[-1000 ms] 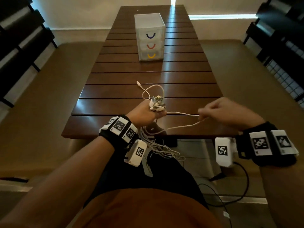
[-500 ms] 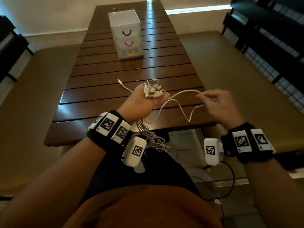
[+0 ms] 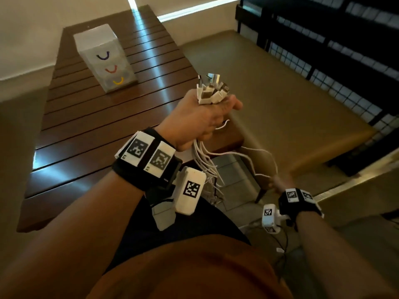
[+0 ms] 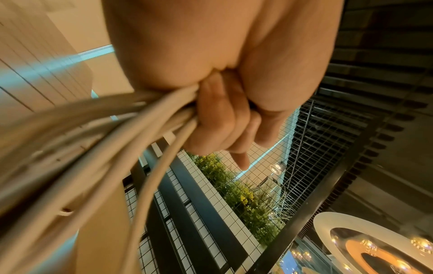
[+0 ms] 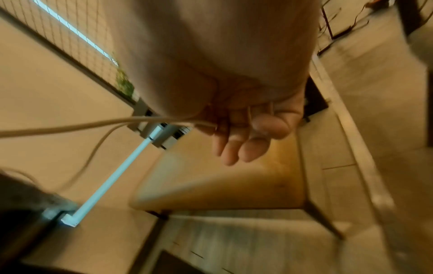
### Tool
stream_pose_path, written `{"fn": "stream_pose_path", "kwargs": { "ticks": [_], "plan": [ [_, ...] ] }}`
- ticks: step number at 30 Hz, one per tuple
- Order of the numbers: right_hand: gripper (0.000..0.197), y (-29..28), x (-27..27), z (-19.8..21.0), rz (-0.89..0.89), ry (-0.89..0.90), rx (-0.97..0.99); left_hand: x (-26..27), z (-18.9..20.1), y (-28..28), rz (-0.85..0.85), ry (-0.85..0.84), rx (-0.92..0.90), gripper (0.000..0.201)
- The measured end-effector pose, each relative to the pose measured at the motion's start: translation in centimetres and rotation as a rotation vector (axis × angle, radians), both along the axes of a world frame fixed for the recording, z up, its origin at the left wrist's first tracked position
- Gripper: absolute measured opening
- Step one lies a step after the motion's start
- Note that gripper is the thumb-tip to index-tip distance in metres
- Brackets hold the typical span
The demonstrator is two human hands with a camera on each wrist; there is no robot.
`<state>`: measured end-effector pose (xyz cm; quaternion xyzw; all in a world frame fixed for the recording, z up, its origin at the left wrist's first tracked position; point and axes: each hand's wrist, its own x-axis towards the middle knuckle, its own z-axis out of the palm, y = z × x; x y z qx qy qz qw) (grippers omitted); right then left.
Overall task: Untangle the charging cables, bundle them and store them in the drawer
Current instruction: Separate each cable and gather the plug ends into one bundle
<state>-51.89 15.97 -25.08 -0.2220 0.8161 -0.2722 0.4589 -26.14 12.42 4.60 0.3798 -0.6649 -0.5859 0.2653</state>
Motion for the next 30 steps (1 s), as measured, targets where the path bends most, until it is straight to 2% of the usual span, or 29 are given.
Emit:
{"fn": "stream_pose_path", "kwargs": {
  "ticks": [4,7,8,10,11,14,16,17,18,20,23,25,27,30],
  "plan": [
    [0.025,2.5,1.7,-4.7,0.104,-0.121,0.16,-1.0,0.1,0.4,-0.052,-0.009,0.014,0.023],
    [0.015,2.5,1.9,-7.3,0.125,-0.151,0.189,-1.4,-0.4,0.6,-0.066,-0.013,0.026,0.024],
    [0.019,2.3,1.6,-8.4,0.13,-0.14,0.184,-1.6,-0.5,0.7,-0.07,-0.011,0.037,0.025],
    [0.039,2.6,1.1,-8.8,0.163,-0.116,0.209,-1.8,-0.8,0.9,-0.101,-0.023,0.052,0.025],
    [0.039,2.9,1.1,-8.3,0.167,-0.096,0.233,-1.9,-1.0,1.0,-0.122,-0.033,0.053,0.025],
    [0.019,4.5,1.1,-7.6,0.341,0.001,0.29,-2.0,-1.4,1.1,-0.129,-0.077,0.05,0.025],
    [0.037,4.7,0.8,-8.3,0.53,0.128,0.35,-1.5,-1.5,0.6,-0.076,-0.116,0.048,0.022],
    [0.048,3.9,0.8,-8.1,0.524,0.109,0.329,-1.1,-1.5,0.3,-0.038,-0.129,0.053,0.02],
    [0.055,2.8,0.9,-7.5,0.466,0.04,0.27,-0.7,-1.5,-0.1,0.004,-0.128,0.069,0.02],
    [0.049,-0.3,1.7,-3.1,0.332,0.012,0.118,0.4,-1.3,-0.8,0.071,-0.106,0.107,0.019],
    [0.038,-5.5,2.7,4.4,0.138,0.116,-0.281,1.9,-0.9,-1.7,0.109,-0.091,0.135,0.02],
    [0.034,-8.1,3.7,9.2,0.068,0.199,-0.492,2.6,-0.7,-2.0,0.136,-0.09,0.149,0.021],
    [0.033,-10.4,5.2,13.7,0.176,0.352,-0.646,3.2,-0.6,-2.1,0.153,-0.1,0.148,0.022],
    [0.029,-12.9,8.3,16.8,0.56,0.511,-0.751,3.9,-0.6,-2.1,0.169,-0.109,0.148,0.021]
  ]
}}
